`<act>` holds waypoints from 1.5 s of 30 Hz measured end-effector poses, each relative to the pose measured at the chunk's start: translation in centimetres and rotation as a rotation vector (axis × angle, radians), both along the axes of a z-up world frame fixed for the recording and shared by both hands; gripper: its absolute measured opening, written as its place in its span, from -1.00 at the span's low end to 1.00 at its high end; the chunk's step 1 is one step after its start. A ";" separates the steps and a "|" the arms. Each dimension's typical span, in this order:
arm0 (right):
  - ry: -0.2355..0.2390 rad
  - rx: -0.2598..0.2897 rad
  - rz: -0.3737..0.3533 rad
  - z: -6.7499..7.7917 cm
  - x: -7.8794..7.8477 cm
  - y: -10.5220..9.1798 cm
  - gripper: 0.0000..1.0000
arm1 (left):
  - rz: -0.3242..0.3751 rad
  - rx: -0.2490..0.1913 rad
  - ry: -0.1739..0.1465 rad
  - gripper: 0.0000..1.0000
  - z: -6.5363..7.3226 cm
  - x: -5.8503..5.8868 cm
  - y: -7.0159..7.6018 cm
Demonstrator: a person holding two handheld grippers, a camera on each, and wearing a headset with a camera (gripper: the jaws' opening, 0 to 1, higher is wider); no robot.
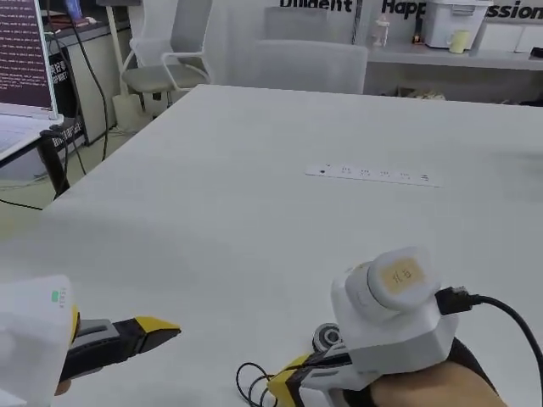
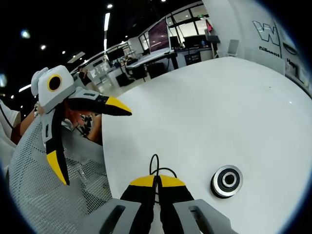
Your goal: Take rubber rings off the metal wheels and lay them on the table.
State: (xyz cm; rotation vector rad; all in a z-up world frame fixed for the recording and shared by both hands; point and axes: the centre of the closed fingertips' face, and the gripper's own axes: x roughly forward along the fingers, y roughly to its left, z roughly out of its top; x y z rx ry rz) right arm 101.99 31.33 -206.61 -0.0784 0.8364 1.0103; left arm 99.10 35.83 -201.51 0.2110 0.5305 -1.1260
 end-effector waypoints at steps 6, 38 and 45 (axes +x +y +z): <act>0.007 0.000 -0.015 -0.1 0.1 -0.2 -1.00 | 0.001 0.001 0.000 0.76 0.0 0.0 0.0; -0.102 0.163 -0.098 6.5 3.5 -1.7 -0.80 | -0.002 -0.002 -0.008 0.75 0.2 -0.1 -0.2; -0.148 0.196 -0.155 8.4 5.0 -3.4 -0.79 | -0.004 0.001 -0.007 0.75 0.2 -0.2 -0.3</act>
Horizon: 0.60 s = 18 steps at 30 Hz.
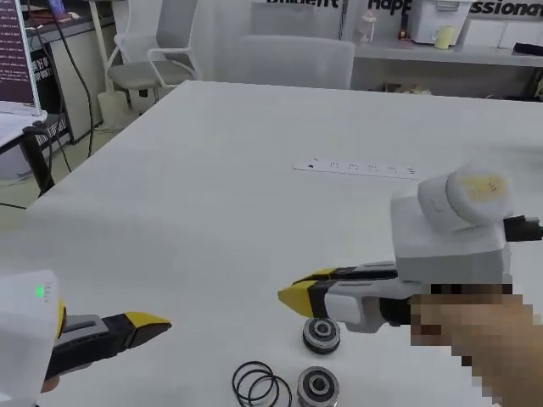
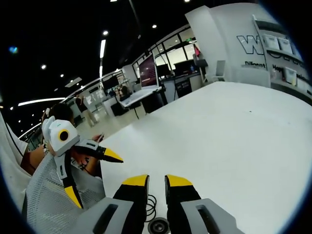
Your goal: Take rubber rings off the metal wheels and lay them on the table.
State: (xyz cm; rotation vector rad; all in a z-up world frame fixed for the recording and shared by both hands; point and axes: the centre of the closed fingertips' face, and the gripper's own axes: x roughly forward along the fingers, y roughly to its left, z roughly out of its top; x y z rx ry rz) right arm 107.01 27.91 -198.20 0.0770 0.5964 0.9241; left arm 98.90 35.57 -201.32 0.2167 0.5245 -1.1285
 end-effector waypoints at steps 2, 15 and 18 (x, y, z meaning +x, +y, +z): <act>-0.003 0.020 -0.027 0.5 0.4 -0.6 -0.79 | 0.000 0.000 0.001 0.75 0.0 0.0 0.0; 0.021 0.066 -0.167 0.7 2.4 -4.7 -0.77 | -0.036 0.007 -0.032 0.75 0.6 0.1 -0.4; 0.052 0.045 -0.184 -0.5 2.4 -5.5 -0.75 | -0.058 0.022 -0.049 0.75 1.2 0.5 -0.6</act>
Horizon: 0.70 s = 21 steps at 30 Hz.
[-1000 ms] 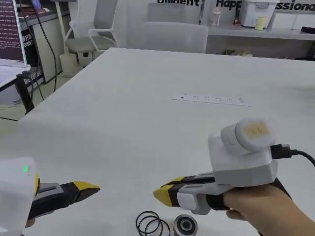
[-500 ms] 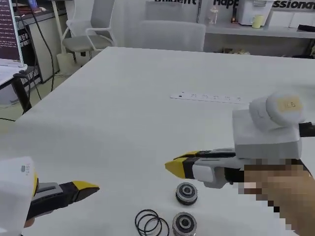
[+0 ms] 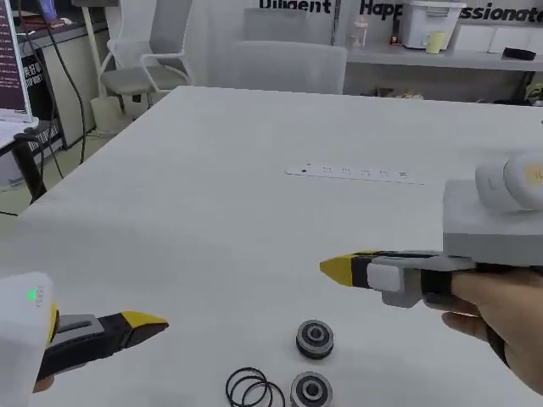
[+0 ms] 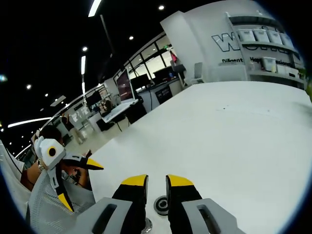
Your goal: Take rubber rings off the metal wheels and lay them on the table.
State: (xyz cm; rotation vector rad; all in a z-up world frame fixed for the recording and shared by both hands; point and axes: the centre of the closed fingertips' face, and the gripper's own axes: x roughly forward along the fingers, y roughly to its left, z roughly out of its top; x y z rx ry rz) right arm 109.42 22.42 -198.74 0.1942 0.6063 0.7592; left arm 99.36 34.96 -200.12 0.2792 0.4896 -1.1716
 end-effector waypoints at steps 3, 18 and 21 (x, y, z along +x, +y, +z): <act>0.020 -0.016 -0.008 -0.8 0.0 -0.5 -0.75 | -0.019 -0.013 -0.054 0.75 2.0 1.3 -0.6; 0.085 -0.235 0.084 -5.9 -1.3 -2.2 -0.71 | -0.163 -0.035 -0.165 0.50 5.5 6.0 -6.6; 0.087 -0.265 0.132 -6.7 -1.9 -1.9 -0.67 | -0.176 -0.056 -0.166 0.45 5.1 6.9 -8.5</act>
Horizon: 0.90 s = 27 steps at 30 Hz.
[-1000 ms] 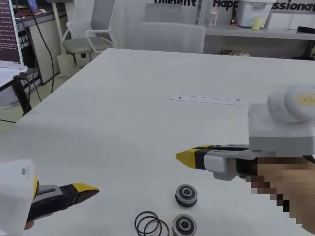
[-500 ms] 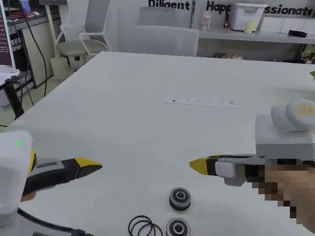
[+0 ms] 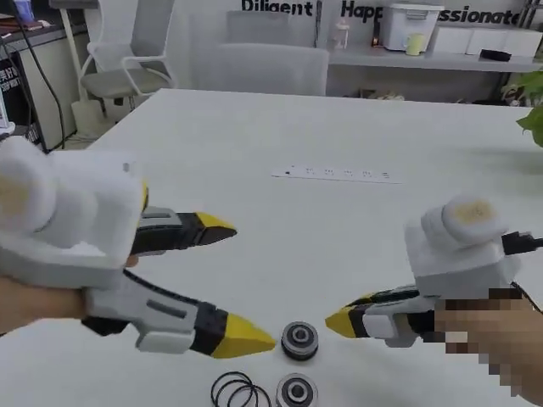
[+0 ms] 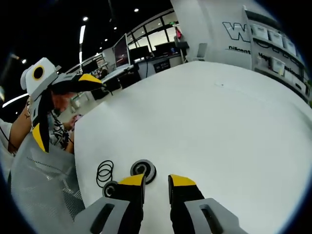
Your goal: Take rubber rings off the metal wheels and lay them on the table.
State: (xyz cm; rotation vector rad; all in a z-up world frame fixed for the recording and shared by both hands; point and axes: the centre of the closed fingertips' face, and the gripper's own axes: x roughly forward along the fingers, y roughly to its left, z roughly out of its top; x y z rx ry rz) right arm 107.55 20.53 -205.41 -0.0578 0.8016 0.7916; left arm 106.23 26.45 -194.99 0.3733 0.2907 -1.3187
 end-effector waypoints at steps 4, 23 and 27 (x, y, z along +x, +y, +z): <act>0.004 -0.054 0.067 -1.1 -0.8 0.4 -0.63 | -0.019 0.014 0.006 0.31 -1.3 0.9 -1.9; -0.027 -0.066 0.107 -2.8 -1.1 2.1 -0.56 | -0.012 0.153 0.021 -0.46 -10.7 1.1 -3.1; -0.034 -0.082 0.117 -3.1 -1.1 2.2 -0.59 | -0.003 0.144 0.044 -0.57 -11.0 1.1 -3.2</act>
